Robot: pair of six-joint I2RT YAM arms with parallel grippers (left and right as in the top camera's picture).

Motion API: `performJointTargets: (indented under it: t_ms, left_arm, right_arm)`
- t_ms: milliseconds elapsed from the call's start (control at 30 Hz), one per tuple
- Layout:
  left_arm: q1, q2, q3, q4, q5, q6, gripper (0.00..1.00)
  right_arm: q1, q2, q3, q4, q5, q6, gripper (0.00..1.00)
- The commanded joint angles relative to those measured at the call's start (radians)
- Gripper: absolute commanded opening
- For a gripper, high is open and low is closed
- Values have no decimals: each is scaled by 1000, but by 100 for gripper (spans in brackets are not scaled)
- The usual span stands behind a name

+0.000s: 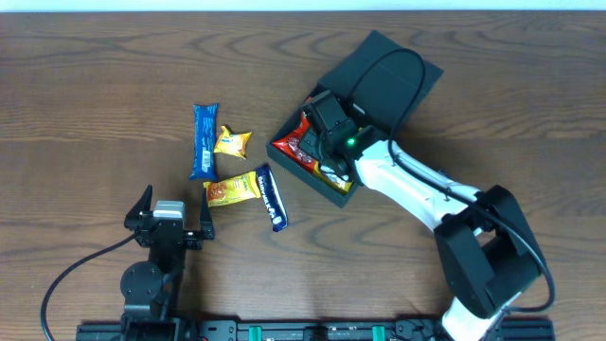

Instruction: Pack container

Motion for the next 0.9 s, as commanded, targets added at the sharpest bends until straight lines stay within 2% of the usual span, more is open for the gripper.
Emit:
performJointTargets:
  t_ms: [0,167,433,600,867]
  left_arm:
    - [3,-6,-17,-49,-19,-5,95]
    - [3,-6,-17,-49,-19,-5,95]
    - [3,-6,-17,-49,-19,-5,96]
    - [3,-6,-17,-49,-19,-5,95]
    - [3,-6,-17,-49,-19,-5,95]
  right_arm:
    - [7,37,-4,27,-5,11,2]
    - [7,92,-4,119,-12,-20,2]
    - [7,145,-4,114,-48,-20,2]
    - [6,105,-3,118,-95,-26,2]
    - [6,-9,-3,103,-66,-79,1]
